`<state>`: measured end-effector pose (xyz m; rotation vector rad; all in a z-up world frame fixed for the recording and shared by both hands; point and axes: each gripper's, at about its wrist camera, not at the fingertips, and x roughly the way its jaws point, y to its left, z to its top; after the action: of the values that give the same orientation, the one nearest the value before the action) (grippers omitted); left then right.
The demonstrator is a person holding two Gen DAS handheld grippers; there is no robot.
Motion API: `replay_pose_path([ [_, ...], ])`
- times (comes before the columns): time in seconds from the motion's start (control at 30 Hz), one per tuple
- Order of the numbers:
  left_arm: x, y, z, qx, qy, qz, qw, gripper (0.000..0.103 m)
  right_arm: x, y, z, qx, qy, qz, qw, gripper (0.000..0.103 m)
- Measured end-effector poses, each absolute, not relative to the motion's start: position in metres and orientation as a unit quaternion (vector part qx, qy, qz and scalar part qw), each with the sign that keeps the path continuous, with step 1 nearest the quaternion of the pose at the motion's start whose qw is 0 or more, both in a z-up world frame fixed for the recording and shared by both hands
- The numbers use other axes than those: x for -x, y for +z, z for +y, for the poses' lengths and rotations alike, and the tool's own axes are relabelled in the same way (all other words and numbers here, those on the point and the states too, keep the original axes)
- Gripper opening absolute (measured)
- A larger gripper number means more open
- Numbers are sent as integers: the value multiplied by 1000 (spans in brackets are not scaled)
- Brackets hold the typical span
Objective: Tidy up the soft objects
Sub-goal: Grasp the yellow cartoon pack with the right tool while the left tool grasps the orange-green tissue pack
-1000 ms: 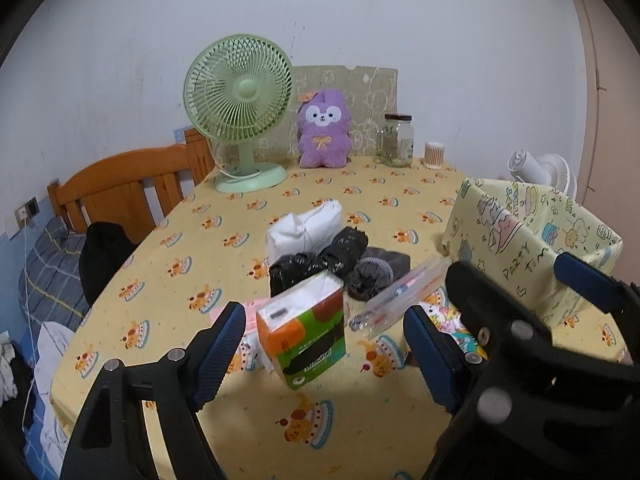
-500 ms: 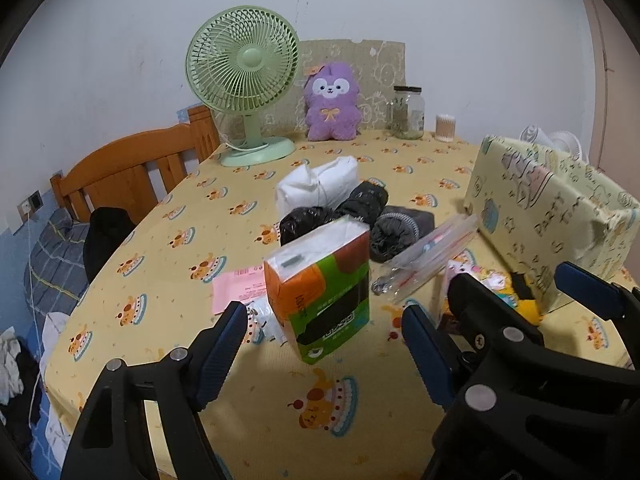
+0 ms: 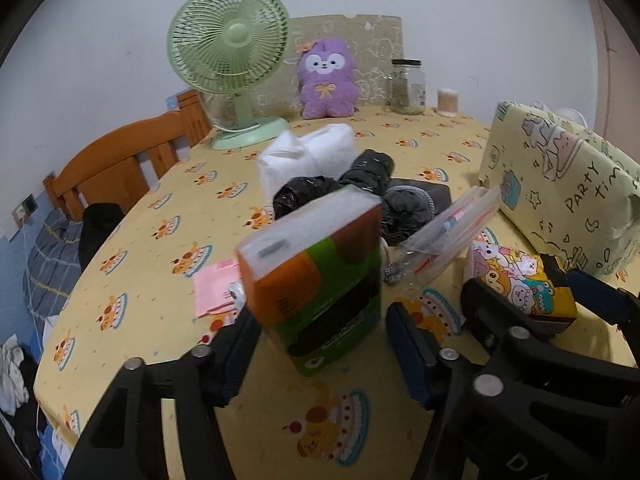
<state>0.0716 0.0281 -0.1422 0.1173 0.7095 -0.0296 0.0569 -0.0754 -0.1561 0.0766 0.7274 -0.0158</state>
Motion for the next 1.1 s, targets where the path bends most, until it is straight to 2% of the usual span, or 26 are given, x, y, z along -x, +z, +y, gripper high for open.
replay_pose_path([
  [0.1,-73,-144,25,-61,-24,347,935,48,-61,-158,-72,-40,-8,361,932,90],
  [0.43,-67,-144,29,-62,-29,345,936,32,-65,-161,-66,-41,-7,365,930,90],
  [0.83,-63,-143,38,-53,-19,344,937,21,-70,-163,-53,-34,10,370,928,78],
  [1.1,-58,-135,37,-49,-20,330,942,17,-65,-155,-53,-32,12,359,933,77],
])
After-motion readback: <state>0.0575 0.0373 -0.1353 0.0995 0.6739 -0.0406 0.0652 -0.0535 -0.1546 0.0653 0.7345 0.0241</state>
